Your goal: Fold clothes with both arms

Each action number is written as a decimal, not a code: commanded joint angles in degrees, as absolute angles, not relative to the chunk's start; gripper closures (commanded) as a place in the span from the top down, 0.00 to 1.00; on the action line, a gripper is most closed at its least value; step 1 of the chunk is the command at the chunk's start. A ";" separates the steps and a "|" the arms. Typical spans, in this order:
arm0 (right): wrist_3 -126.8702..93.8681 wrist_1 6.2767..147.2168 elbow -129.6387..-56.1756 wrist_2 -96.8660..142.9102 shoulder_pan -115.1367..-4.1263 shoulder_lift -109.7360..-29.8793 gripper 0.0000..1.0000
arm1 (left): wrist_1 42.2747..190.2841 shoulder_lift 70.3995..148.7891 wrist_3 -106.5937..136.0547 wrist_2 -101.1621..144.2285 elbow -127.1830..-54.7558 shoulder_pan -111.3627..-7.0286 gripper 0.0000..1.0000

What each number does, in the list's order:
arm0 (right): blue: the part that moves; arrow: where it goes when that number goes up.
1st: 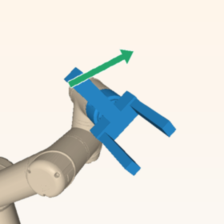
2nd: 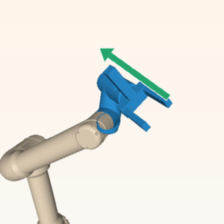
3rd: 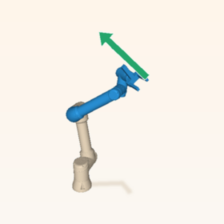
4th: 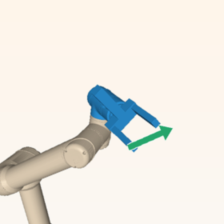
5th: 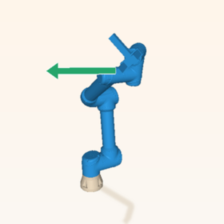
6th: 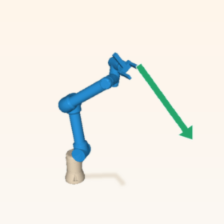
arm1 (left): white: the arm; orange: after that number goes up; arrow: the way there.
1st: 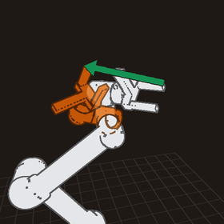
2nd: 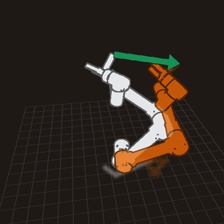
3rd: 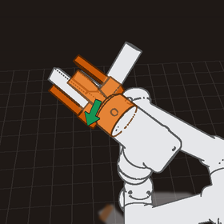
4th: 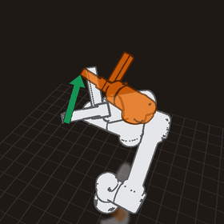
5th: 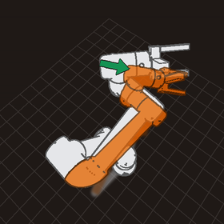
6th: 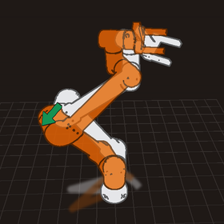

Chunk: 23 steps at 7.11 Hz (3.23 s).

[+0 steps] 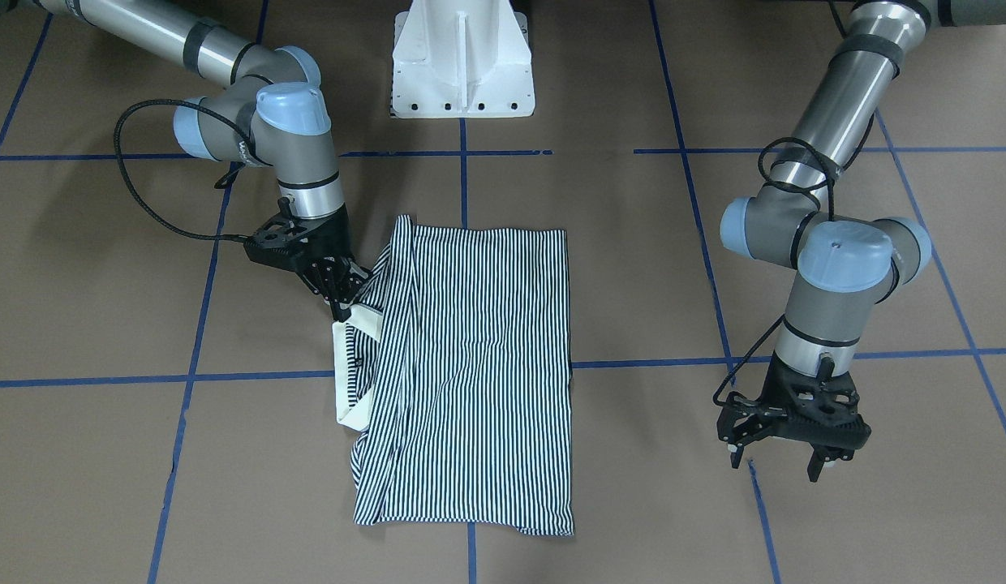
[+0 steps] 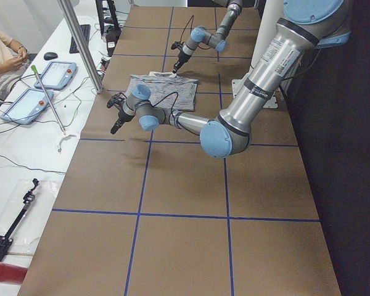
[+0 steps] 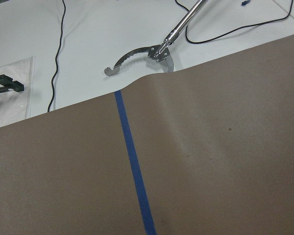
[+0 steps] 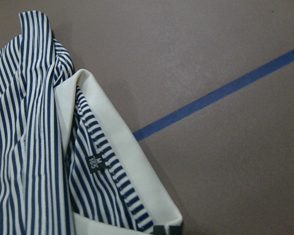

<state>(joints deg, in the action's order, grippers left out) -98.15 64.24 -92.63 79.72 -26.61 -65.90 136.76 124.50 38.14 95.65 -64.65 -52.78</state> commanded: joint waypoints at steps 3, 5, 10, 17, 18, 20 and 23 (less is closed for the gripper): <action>-84.14 74.97 -97.26 83.55 -28.73 -64.17 1.00 | 136.76 123.58 38.14 95.71 -65.74 -52.29 1.00; -81.83 91.87 -102.73 86.22 -27.61 -57.96 1.00 | 136.76 123.57 38.14 96.84 -65.74 -52.29 1.00; -74.21 105.29 -96.97 86.22 -17.85 -48.35 0.71 | 136.67 123.57 38.14 97.65 -66.18 -52.38 1.00; -63.46 106.61 -94.22 85.87 -17.41 -48.43 0.33 | 136.67 123.49 38.14 97.73 -66.18 -52.38 1.00; -63.46 106.61 -94.22 85.87 -17.40 -48.60 0.33 | 136.67 123.49 38.14 97.73 -66.18 -52.30 1.00; -63.37 106.70 -94.22 85.78 -17.40 -48.52 0.07 | 136.67 123.49 38.14 97.73 -66.09 -52.29 1.00; -62.49 108.72 -96.40 85.61 -18.37 -50.70 0.00 | 136.67 123.49 38.23 97.73 -66.09 -52.29 1.00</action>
<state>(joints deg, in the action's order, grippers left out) -62.78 108.44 -95.23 85.63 -17.97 -49.36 136.67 123.49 38.22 97.73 -66.10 -52.30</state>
